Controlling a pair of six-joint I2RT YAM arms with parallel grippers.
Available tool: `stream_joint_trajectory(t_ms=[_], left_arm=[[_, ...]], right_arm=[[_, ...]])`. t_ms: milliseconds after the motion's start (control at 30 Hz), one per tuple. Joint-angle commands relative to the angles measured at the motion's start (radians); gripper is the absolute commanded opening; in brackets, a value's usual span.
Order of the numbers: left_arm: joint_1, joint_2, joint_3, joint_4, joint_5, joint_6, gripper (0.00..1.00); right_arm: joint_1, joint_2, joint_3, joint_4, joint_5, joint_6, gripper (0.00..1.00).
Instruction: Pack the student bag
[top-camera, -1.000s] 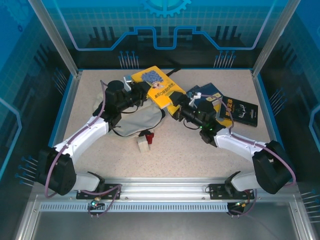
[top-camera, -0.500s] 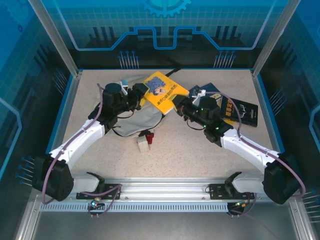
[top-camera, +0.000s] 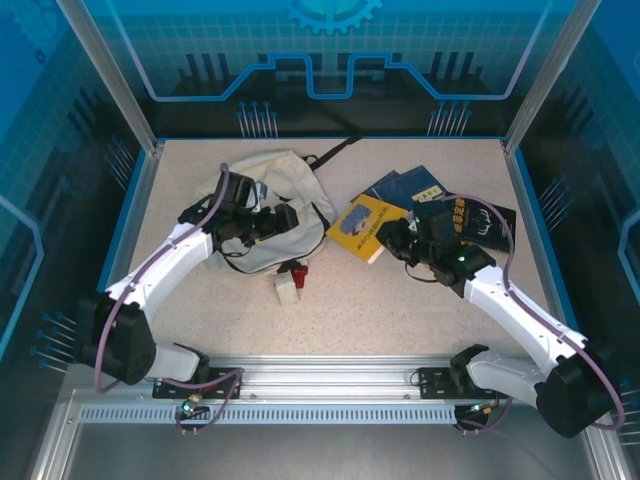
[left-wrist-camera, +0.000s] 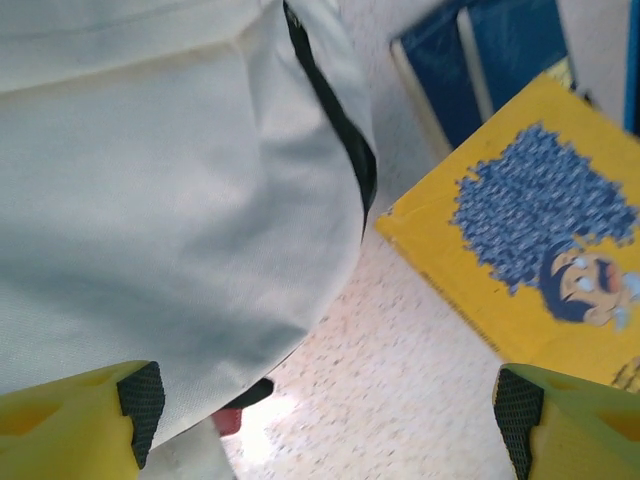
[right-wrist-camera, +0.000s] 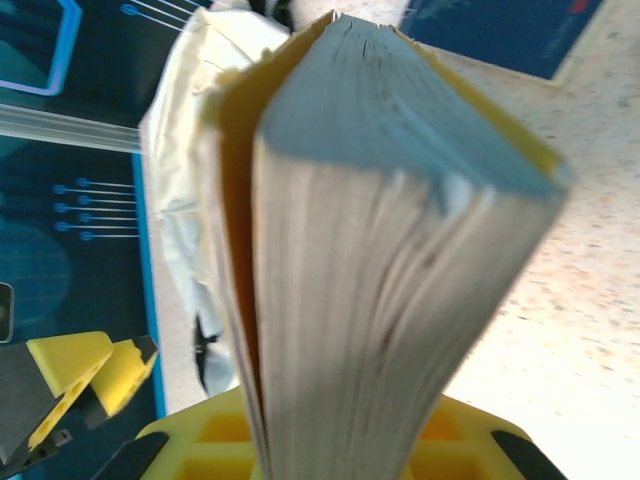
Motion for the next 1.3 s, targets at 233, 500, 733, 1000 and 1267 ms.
stream_joint_trajectory(t_ms=[233,500,733,1000,1267], left_arm=[[-0.189,0.152,0.159,-0.339,-0.173,0.514,0.8],[-0.232,0.33,0.275,-0.337,-0.267,0.548,0.77],[-0.259,0.456,0.361,-0.378,-0.349,0.586,0.82],[-0.266,0.536,0.432,-0.416,-0.496,0.587,0.73],[-0.268,0.455,0.46,-0.423,-0.59,0.608,0.66]], right_arm=[[-0.064,-0.109,0.008,-0.095,0.021,-0.057,0.12],[-0.072,-0.111,-0.001,-0.1,0.016,-0.048,0.12],[-0.079,-0.135,-0.007,-0.114,0.021,-0.043,0.12],[-0.084,-0.134,-0.011,-0.106,0.015,-0.039,0.12],[-0.086,-0.132,-0.014,-0.098,0.009,-0.032,0.13]])
